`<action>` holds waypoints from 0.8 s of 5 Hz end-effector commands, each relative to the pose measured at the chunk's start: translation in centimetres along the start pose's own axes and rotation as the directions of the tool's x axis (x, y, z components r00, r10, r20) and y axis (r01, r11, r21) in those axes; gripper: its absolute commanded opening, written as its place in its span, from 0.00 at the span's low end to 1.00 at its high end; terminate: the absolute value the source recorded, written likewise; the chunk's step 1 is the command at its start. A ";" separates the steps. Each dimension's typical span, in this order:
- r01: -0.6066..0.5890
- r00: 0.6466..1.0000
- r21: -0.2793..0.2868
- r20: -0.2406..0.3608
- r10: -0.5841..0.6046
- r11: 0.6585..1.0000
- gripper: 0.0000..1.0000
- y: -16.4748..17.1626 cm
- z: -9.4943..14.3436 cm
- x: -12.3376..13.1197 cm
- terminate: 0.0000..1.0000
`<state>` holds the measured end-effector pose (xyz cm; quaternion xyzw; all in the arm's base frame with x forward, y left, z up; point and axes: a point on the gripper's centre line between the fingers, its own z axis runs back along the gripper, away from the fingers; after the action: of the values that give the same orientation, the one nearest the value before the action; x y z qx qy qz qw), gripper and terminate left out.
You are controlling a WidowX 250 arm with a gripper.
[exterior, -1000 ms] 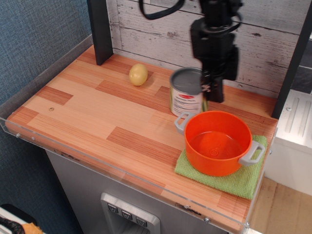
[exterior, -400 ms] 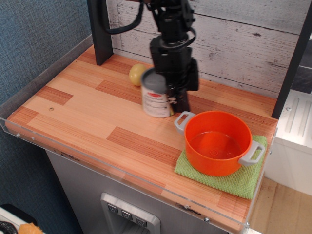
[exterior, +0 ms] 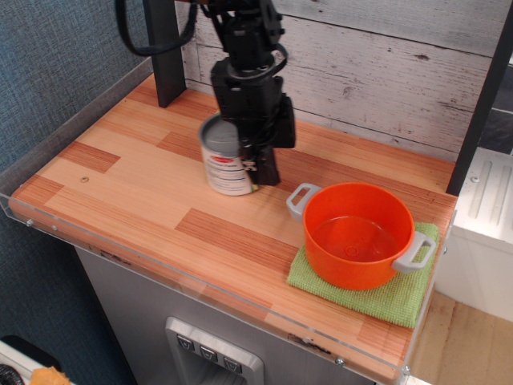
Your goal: Move the can to the front left corner of the table.
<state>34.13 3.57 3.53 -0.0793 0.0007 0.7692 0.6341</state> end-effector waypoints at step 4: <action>0.047 0.999 0.008 0.019 -0.047 0.999 1.00 2.4 4.6 10.4 0.00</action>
<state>28.21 11.60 3.43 -0.0484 0.0395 0.7539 0.6541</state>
